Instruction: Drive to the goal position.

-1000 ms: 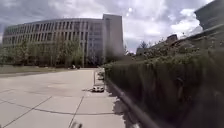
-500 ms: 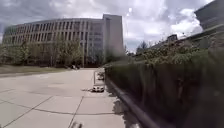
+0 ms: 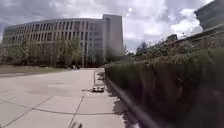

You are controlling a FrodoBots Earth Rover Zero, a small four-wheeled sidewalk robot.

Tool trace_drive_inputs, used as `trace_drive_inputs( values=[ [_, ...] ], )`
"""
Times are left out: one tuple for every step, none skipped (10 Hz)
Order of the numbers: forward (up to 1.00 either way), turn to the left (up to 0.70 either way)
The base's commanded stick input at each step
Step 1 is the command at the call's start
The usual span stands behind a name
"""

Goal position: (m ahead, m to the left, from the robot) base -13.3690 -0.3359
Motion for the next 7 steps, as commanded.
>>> trace_drive_inputs(
  values=[
    [0.06,0.00],
    [0.05,0.00],
    [0.06,0.00],
    [0.06,0.00],
    [0.06,0.00],
    [0.06,0.00],
    [0.06,0.00]
  ],
)
